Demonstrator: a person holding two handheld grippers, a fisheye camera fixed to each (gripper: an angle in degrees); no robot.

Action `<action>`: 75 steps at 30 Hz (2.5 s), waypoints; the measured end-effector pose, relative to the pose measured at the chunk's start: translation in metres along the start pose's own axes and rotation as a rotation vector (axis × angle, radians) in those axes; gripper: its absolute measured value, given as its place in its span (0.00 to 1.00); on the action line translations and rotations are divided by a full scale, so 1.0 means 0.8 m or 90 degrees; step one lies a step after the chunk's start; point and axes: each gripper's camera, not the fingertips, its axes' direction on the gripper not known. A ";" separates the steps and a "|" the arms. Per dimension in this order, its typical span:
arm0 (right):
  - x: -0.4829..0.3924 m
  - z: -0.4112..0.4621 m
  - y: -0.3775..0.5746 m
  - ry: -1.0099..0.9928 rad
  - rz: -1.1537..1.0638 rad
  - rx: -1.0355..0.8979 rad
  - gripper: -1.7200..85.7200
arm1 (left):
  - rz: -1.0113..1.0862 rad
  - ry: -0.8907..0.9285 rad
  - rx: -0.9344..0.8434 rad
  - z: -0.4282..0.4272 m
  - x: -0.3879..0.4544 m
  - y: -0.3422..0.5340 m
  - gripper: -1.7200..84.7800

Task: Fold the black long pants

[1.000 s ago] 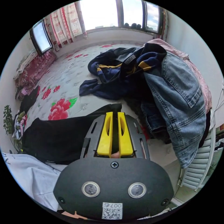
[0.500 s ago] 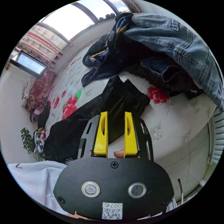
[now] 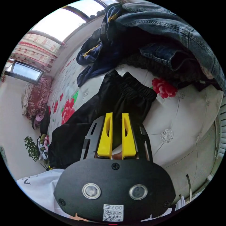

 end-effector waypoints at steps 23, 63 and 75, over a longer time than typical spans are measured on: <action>0.061 0.053 0.131 -0.274 0.220 0.206 0.03 | -0.141 0.167 0.012 0.006 -0.131 -0.037 0.20; -0.550 0.399 0.446 -0.324 -0.811 -0.347 0.11 | 0.016 0.150 0.092 0.073 -0.088 -0.035 0.08; -0.300 0.374 0.238 -0.239 -0.400 -0.183 0.12 | 0.700 0.306 -0.198 0.177 0.300 0.107 0.09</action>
